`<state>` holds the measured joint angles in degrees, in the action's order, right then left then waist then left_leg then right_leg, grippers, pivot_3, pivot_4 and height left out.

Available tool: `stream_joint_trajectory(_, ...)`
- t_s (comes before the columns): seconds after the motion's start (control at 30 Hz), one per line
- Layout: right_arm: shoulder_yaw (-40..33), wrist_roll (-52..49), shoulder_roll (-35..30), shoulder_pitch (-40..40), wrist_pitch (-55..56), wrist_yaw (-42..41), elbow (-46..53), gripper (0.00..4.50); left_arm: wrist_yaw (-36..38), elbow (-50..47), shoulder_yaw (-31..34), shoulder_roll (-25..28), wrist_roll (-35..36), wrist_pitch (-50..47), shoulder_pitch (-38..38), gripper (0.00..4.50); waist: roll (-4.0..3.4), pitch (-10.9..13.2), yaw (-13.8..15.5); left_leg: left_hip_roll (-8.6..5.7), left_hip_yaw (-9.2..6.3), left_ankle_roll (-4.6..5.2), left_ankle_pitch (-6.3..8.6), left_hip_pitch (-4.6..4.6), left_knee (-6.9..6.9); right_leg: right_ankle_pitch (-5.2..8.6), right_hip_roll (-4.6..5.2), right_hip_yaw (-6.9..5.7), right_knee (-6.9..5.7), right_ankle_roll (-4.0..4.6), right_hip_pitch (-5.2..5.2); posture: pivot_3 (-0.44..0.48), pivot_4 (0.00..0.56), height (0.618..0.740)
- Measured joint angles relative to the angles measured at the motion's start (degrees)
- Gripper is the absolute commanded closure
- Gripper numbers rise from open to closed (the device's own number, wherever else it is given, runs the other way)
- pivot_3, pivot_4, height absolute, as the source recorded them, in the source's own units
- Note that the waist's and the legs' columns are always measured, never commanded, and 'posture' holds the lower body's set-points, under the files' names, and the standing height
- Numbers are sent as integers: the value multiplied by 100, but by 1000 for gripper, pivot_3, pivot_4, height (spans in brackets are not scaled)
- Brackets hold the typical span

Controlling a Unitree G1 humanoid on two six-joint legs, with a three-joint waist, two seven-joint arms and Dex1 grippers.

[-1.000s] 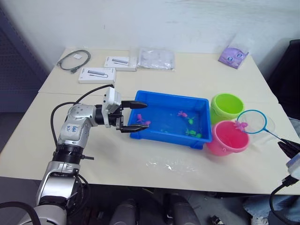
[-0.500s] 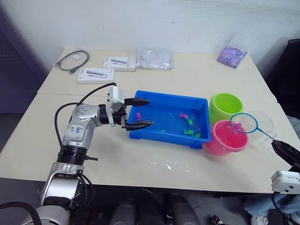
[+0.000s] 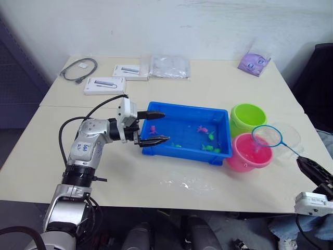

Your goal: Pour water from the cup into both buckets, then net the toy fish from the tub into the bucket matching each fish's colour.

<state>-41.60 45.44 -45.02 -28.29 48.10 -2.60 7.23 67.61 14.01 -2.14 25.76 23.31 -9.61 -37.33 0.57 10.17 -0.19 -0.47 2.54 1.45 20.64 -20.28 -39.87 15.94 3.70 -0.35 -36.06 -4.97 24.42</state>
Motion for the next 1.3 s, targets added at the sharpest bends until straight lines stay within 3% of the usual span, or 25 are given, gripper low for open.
stream_joint_trajectory(0.27,97,-777,-384,163,-472,-391,14,4500,-30,-19,3,24,0,7,149,11,0,0,-7,2,4,2,1,2,0,0,-4,7,0,0,0,0,150,740)
stream_joint_trajectory(0.5,1456,-4600,-622,846,-2786,-2437,1197,4500,-36,-17,113,190,-1,38,166,11,1,0,-18,13,5,4,2,7,-1,-2,-5,5,-4,0,-1,0,150,740)
stream_joint_trajectory(0.67,2378,-7451,-884,1754,-5782,-3110,2530,4500,-46,-3,146,215,-3,50,169,11,1,1,13,15,-14,5,4,-3,-3,-2,17,-21,3,3,2,0,150,740)
stream_joint_trajectory(0.73,2687,-7894,-1000,2146,-6715,-2986,2759,4500,-49,2,167,239,-4,58,182,11,1,1,15,14,-18,4,5,-10,-7,-1,25,-28,7,4,5,0,150,740)
stream_joint_trajectory(0.83,3090,-9033,-1073,3353,-8753,-2242,2867,4500,-66,-10,189,238,-6,79,177,11,1,1,11,9,-25,5,5,-16,-11,-5,45,-41,12,9,8,0,150,740)
stream_joint_trajectory(0.97,3301,-10507,-630,4404,-10541,-1273,2635,4500,-134,-18,210,241,-17,88,184,11,1,1,16,10,-44,-1,3,-30,-2,-1,46,-63,20,16,16,0,150,740)
stream_joint_trajectory(1.1,3457,-11072,-433,4985,-11614,-635,2130,4500,-180,-50,222,257,-18,88,210,11,1,1,24,6,-44,3,5,-52,-8,-2,53,-67,25,14,26,0,150,740)
stream_joint_trajectory(1.3,3602,-11133,-420,5389,-12445,-420,1818,4500,-231,-218,226,347,-17,83,302,11,0,0,18,4,-44,6,3,-103,-14,-6,52,-69,12,8,79,0,150,740)
